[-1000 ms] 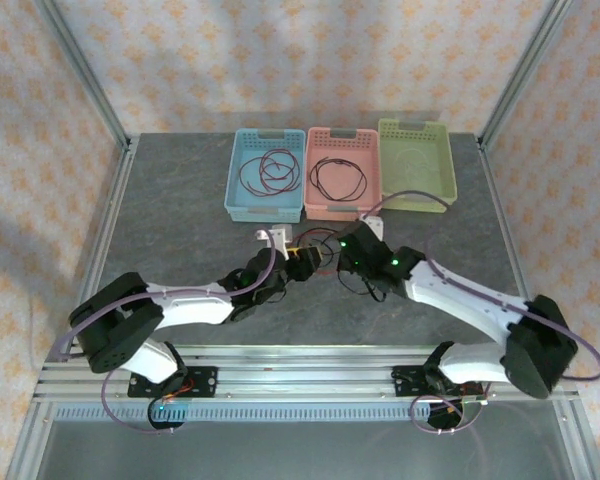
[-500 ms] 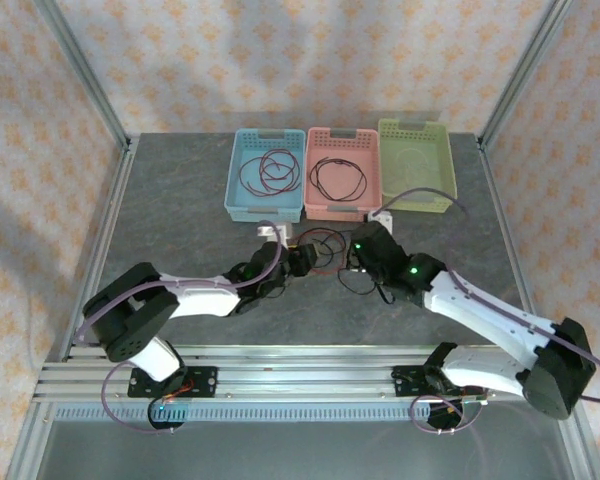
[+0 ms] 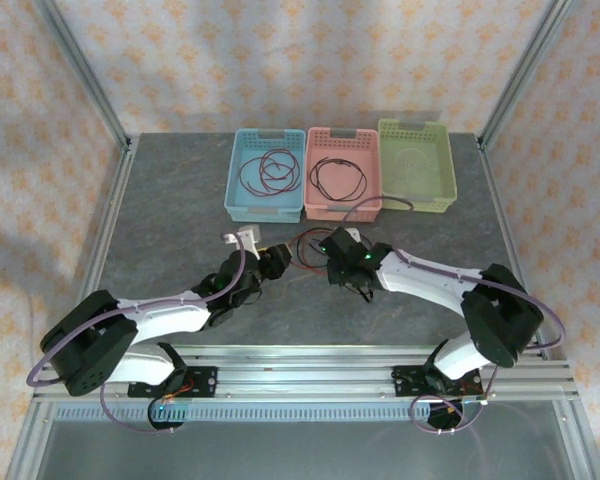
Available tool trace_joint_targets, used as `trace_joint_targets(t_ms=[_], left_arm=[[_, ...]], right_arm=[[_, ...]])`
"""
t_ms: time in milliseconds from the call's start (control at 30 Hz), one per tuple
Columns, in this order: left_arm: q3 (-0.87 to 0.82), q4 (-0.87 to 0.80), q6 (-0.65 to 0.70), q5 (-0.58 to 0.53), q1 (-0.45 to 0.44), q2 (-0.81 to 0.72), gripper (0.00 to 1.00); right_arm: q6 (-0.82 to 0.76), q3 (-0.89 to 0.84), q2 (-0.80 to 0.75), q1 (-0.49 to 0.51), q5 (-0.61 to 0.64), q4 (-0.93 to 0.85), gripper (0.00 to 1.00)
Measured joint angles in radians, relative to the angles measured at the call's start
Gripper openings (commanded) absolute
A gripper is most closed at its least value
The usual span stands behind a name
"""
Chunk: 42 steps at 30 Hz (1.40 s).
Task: Untangle the cables
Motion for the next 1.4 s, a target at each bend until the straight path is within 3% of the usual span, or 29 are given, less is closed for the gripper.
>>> trace_joint_targets(t_ms=[467, 667, 833, 1400], left_arm=[[-0.04, -0.001, -0.012, 0.0, 0.037, -0.039, 0.51], [-0.028, -0.001, -0.011, 0.026, 0.037, 0.019, 0.53], [0.002, 0.0, -0.011, 0.059, 0.037, 0.065, 0.54], [0.188, -0.002, 0.065, 0.15, 0.01, 0.235, 0.58]], right_arm=[[-0.004, 0.073, 0.17, 0.033, 0.082, -0.084, 0.34], [0.008, 0.077, 0.166, 0.033, 0.114, -0.111, 0.13], [0.027, 0.077, 0.095, 0.033, 0.156, -0.126, 0.0], [0.061, 0.077, -0.369, 0.034, 0.341, -0.135, 0.0]])
